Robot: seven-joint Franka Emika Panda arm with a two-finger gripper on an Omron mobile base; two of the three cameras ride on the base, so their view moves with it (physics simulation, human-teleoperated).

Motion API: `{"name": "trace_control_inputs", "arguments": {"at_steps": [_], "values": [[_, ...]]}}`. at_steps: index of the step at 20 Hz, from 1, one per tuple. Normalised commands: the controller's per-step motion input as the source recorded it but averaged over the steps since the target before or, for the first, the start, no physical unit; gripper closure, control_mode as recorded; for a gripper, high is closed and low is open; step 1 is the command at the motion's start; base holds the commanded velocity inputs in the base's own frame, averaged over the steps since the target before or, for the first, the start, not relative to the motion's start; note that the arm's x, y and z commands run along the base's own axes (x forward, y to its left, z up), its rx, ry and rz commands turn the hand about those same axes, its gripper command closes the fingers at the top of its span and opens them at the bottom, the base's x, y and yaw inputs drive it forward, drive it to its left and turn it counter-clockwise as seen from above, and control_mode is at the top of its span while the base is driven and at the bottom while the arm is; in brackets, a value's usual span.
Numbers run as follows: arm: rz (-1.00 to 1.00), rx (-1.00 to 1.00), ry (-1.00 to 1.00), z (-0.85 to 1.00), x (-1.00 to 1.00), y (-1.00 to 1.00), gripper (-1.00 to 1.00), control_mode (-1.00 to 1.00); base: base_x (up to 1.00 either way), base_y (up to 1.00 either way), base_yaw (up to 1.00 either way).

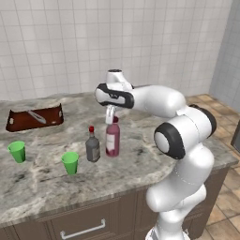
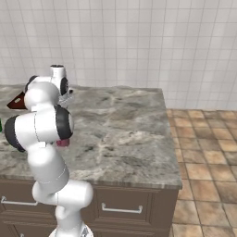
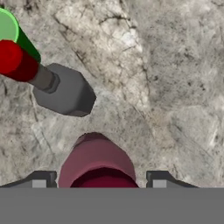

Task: Place the drinks on the dining counter in a tight cluster.

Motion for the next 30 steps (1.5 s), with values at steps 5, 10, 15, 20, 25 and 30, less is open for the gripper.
{"name": "trace_control_inputs", "arguments": {"at_steps": [5,10,15,20,25,30], "values": [[0.0,0.0,-0.18,-0.02,-0.25,0.0,1.0,-1.0,0.0,0.0,0.0],[0.0,0.0,-0.11,-0.02,-0.28,0.0,1.0,-1.0,0.0,0.0,0.0],[0.0,0.0,0.0,-0.06,-0.04,0.0,1.0,-1.0,0.0,0.0,0.0],[0.0,0.0,0.0,0.0,0.0,0.0,-1.0,-1.0,0.0,0.0,0.0],[0.0,0.0,0.0,0.0,0.0,0.0,-1.0,-1.0,0.0,0.0,0.0],[0.0,0.0,0.08,0.0,0.0,0.0,-1.0,-1.0,0.0,0.0,0.0]]}}
